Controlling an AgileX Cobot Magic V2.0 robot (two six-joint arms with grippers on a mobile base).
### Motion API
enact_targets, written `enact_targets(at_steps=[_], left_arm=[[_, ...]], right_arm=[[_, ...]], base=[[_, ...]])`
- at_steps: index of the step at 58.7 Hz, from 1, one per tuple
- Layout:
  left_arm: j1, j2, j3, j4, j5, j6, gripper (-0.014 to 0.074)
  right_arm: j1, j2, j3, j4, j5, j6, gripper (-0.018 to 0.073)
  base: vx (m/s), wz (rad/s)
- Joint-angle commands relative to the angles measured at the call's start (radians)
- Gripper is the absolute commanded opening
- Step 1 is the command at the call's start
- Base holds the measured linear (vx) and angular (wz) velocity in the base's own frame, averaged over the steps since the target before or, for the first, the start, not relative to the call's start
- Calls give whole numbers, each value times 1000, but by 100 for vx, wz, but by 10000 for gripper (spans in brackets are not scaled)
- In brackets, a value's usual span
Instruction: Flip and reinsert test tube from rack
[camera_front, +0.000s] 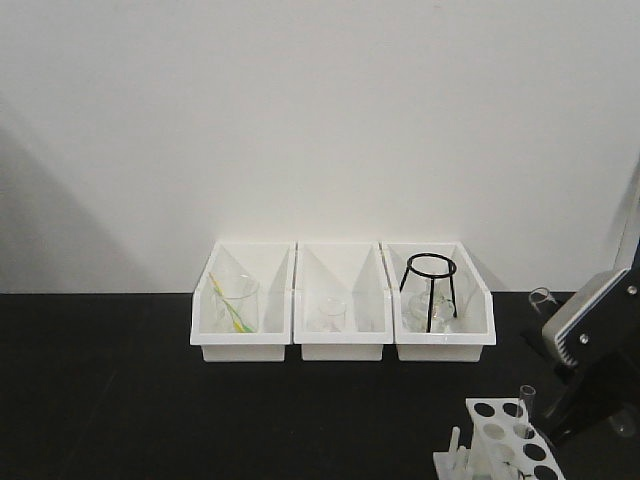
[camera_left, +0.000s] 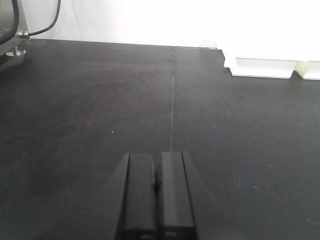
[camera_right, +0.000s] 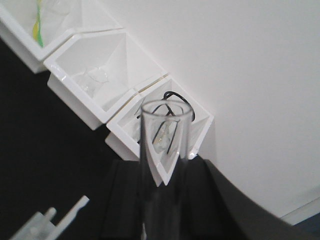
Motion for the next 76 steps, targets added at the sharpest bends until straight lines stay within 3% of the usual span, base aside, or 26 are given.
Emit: enact_targets(at_steps=[1,11,21,33,41,49,59,64,76], left_arm=[[-7,-11,0,-4,-87,0,-6],[-7,-11,0,-4,-87,0,-6],[-7,-11,0,-4,-87,0,-6],[-7,-11,0,-4,-87,0,-6],[-7,-11,0,-4,-87,0,-6],[-7,-11,0,-4,-87,0,-6],[-7,-11,0,-4,-87,0,-6],[-7,-11,0,-4,-87,0,-6],[-7,-11,0,-4,-87,0,-6]], right_arm=[[1,-25,-36,139,-20,91,82],[1,-14,-34,278,-32,181,82],[-3,49,-33,328,-160,177,82],[-83,141,-33,431,-382,164,82],[-131,156,-32,424,-446,163,82],[-131,157,47,439,-574,91,82],[-130,191,207,630,-810,-110,82],[-127,203,249,691,-853,-167,82],[-127,216,278,686,-897,-185,82]], base=[[0,0],[0,0],[0,0],[0,0],[0,0],[0,0],[0,0],[0,0],[0,0]])
